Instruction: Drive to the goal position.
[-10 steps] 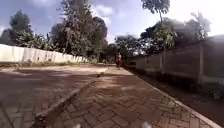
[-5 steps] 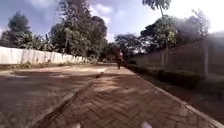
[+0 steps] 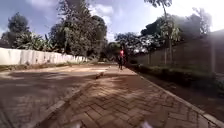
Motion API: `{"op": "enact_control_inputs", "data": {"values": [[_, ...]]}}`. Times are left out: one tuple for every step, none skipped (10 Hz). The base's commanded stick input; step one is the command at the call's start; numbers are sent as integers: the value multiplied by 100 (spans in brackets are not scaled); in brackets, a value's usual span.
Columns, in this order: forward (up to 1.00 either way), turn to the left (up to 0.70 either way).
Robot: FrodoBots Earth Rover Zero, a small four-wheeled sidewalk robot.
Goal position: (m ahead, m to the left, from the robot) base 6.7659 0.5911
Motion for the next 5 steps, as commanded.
{"op": "enact_control_inputs", "data": {"values": [[70,0],[70,0],[70,0],[70,0],[70,0]]}}
